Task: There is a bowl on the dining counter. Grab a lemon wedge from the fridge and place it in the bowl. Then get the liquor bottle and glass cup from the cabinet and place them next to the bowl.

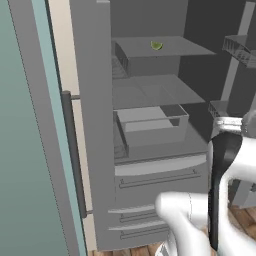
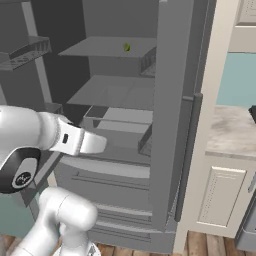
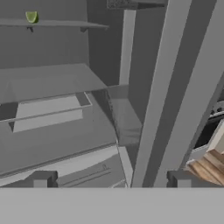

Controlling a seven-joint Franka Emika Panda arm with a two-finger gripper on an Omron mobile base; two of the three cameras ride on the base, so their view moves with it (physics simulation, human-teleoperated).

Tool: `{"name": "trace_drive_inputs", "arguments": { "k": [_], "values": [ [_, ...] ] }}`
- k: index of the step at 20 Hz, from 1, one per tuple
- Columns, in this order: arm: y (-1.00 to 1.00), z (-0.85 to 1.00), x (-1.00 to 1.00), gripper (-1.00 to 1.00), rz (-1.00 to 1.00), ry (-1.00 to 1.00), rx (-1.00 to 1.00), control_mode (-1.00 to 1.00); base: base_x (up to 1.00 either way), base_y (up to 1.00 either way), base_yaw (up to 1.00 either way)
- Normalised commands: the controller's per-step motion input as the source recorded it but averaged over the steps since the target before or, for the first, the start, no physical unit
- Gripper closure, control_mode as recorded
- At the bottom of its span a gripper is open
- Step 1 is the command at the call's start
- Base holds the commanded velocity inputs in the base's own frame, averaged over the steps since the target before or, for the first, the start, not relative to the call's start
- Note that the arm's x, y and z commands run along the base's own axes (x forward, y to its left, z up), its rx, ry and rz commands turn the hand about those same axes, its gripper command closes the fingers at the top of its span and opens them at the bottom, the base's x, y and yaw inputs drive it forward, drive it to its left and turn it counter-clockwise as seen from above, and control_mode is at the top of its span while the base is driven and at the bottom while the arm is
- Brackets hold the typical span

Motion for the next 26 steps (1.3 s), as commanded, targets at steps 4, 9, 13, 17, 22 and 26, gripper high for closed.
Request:
{"name": "trace_drive_inputs", "arguments": {
  "k": [4, 9, 13, 17, 22, 26],
  "values": [
    [0.0, 0.0, 1.0, -1.0, -0.07, 0.03, 0.0, -1.0, 0.0, 0.0, 0.0],
    [-0.01, -0.06, 0.96, -1.0, -0.1, 0.0, -0.02, -1.0, 0.0, 0.0, 0.0],
    [-0.07, -0.08, 0.83, -1.0, -0.13, 0.0, -0.05, -1.0, 0.0, 0.0, 0.0],
    [-0.21, -0.04, 0.81, -1.0, -0.17, 0.0, -0.05, -1.0, 0.0, 0.0, 0.0],
    [-0.42, 0.0, 0.73, -1.0, -0.18, 0.01, -0.03, -1.0, 0.0, 0.0, 0.0],
    [-0.53, -0.01, 0.69, -1.0, -0.17, 0.02, -0.01, -1.0, 0.0, 0.0, 0.0]
  ]
}}
